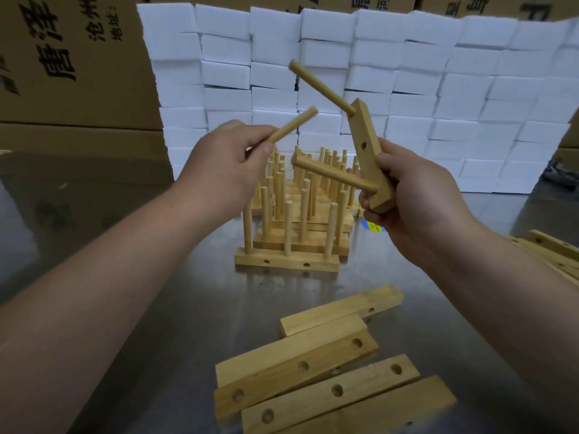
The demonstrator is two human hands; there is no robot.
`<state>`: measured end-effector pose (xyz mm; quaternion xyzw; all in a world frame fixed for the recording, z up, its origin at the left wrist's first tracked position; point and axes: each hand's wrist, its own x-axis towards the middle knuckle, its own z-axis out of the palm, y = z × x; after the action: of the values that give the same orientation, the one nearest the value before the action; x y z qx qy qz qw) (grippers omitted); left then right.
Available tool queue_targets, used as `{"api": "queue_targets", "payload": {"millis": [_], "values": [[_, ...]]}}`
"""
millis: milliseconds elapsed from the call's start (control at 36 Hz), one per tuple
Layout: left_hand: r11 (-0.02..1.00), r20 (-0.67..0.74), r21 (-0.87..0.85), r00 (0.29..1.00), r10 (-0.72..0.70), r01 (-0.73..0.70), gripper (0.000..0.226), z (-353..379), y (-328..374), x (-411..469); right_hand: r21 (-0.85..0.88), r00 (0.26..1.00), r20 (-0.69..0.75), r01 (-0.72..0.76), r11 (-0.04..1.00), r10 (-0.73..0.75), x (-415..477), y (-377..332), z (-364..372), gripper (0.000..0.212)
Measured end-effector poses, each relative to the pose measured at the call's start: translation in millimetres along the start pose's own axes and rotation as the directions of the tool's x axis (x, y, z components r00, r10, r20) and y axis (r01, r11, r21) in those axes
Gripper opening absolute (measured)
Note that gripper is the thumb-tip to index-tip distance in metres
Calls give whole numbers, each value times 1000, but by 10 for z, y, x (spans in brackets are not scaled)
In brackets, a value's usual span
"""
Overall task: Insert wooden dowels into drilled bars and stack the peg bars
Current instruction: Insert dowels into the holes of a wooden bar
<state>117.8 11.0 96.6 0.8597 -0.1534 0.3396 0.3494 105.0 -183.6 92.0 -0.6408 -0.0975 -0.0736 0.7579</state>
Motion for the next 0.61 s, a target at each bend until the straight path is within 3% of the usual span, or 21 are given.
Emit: {"api": "queue_targets", "payload": {"millis": [83,167,611], "values": [[997,125,-72,991,46,-37,26,-57,104,-47,-17,999,34,-26,1000,26,6,6,1,40],[995,196,-35,976,97,-92,29,-69,148,-76,-92,997,74,-5,996,12,-8,8,16,41],[985,151,31,975,161,-167,29,-106,143,-95,-164,992,124,52,985,-32,-103,-23,77,39]]}}
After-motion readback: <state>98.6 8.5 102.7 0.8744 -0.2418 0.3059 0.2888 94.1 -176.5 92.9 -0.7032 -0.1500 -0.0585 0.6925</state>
